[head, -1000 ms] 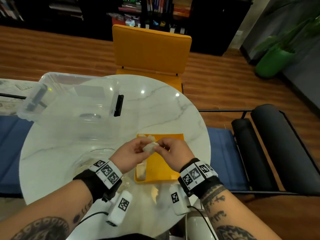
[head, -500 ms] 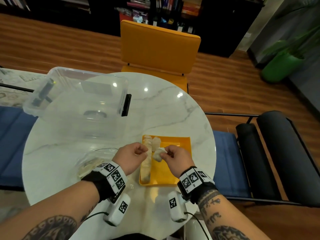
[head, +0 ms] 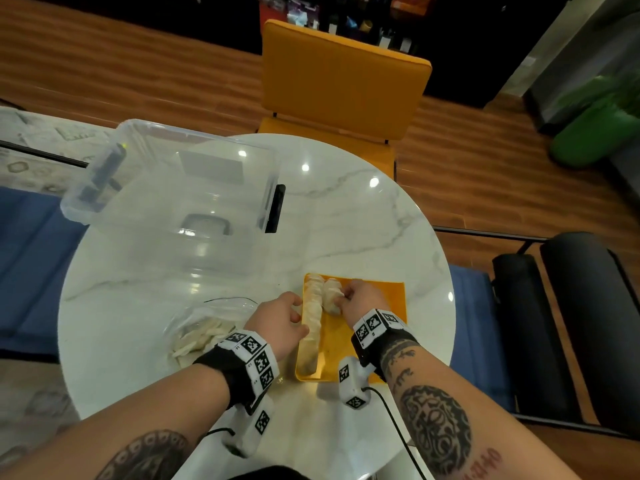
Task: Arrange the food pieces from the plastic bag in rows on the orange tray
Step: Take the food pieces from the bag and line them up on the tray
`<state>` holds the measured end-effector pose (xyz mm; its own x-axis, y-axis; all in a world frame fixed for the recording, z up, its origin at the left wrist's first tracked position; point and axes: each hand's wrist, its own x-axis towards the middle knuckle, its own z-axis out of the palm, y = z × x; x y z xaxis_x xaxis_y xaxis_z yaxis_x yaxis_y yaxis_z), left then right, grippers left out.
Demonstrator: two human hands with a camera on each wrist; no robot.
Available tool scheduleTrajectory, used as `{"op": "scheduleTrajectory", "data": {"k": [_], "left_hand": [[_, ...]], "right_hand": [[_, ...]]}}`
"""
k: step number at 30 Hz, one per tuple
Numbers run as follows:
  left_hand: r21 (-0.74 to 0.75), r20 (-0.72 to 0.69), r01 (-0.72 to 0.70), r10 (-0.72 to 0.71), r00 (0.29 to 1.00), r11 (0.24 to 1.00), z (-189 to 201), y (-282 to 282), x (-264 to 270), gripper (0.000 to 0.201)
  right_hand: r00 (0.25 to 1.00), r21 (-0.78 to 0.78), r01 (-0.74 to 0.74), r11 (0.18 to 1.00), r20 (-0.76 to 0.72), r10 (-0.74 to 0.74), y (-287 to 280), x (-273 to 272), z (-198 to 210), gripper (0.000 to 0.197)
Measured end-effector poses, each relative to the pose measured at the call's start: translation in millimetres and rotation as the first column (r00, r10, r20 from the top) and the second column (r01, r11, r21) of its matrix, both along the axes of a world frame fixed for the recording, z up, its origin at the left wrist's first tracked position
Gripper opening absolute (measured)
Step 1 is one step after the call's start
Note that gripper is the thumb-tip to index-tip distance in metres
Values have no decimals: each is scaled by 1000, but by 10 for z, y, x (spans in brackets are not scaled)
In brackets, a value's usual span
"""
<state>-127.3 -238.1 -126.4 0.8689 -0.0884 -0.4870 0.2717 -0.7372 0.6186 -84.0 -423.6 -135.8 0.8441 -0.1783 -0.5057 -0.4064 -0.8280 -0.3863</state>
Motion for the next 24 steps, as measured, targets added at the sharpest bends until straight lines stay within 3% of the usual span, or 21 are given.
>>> {"op": "scheduleTrajectory", "data": {"k": [10,17,24], "left_hand": [[-23,-24,-25,24,999,999,16,19,-33,49],[0,-18,-12,12,1000,1000,6,6,-32,47],[-37,22,-51,52,998,998,26,41,-66,43]], "right_hand": [[993,-36,105,994,-58,-107,14,-17,-113,36],[993,-41,102,994,-48,-104,61,8,-90,21],[995,5,99,995,-13,-99,8,-193,76,29]]}}
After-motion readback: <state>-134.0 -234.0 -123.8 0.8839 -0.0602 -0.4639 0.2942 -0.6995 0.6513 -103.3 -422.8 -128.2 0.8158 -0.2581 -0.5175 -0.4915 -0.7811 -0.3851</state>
